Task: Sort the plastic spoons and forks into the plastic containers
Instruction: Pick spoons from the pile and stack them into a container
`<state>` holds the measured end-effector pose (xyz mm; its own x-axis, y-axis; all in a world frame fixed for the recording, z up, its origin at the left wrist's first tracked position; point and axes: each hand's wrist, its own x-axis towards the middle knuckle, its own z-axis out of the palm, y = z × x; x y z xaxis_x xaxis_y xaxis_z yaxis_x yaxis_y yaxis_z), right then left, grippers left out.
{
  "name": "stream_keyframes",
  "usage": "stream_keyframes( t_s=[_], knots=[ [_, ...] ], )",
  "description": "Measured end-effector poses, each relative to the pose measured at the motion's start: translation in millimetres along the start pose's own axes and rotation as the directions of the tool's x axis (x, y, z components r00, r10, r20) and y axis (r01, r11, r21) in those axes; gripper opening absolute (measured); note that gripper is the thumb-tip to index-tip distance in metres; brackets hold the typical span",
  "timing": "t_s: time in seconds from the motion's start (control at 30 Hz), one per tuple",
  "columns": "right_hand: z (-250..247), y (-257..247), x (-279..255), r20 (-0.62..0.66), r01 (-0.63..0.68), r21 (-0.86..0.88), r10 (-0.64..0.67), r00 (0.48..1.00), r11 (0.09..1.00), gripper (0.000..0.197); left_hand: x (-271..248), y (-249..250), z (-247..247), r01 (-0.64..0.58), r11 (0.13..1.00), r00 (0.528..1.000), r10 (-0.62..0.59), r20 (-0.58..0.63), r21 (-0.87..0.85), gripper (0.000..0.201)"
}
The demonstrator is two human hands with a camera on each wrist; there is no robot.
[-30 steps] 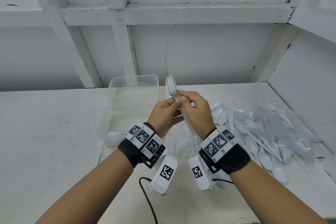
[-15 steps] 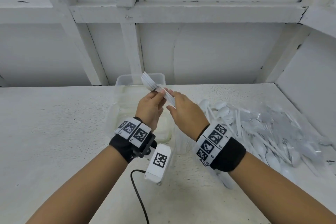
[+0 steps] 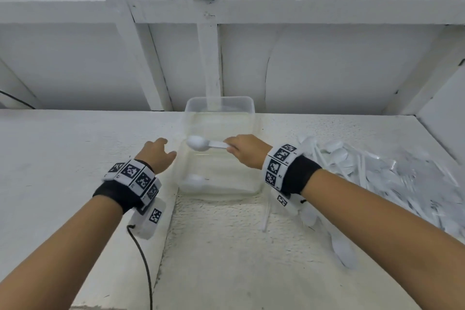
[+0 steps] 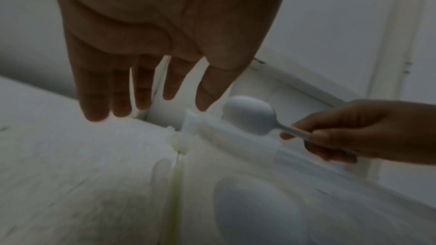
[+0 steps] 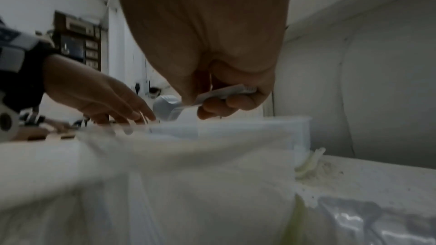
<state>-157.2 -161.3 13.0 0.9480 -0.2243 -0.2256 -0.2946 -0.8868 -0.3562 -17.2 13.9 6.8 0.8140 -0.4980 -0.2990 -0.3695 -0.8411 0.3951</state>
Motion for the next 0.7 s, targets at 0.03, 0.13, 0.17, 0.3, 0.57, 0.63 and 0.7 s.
stream_keyframes(
  t_s=[0.03,0.13,0.17,0.3,0.57,0.63,0.7],
  knots=[
    [4,0,5,0.041,0.006,-0.018,-0.005,0.999,1.000,0.030,3,-2,1,0.019,1.000,0.999,-0.018,0.035,-0.007,0.053],
    [10,-1,12,0.132,0.020,-0.060,-0.012,0.991,0.998,0.030,3,-3,5,0.092,0.958,0.990,-0.058,0.130,-0.271,0.045],
    [12,-2,13,0.161,0.019,-0.076,-0.006,0.987,0.997,0.030,2,-3,6,0.109,0.929,0.988,-0.063,0.140,-0.354,0.039],
    [13,-2,15,0.247,0.016,-0.131,0.017,0.969,0.991,0.032,0,0,8,0.091,0.884,0.991,-0.033,0.132,-0.459,0.032],
    [16,-1,18,0.335,0.063,-0.165,-0.004,0.942,0.984,0.037,2,0,11,0.081,0.871,0.992,-0.023,0.125,-0.484,0.032],
    [18,1,17,0.345,0.049,-0.101,-0.011,0.939,0.994,0.044,3,0,12,0.079,0.870,0.992,-0.023,0.121,-0.487,0.032],
    [19,2,17,0.355,0.045,-0.049,-0.024,0.935,0.998,0.045,3,-1,13,0.078,0.870,0.993,-0.024,0.117,-0.486,0.032]
  ],
)
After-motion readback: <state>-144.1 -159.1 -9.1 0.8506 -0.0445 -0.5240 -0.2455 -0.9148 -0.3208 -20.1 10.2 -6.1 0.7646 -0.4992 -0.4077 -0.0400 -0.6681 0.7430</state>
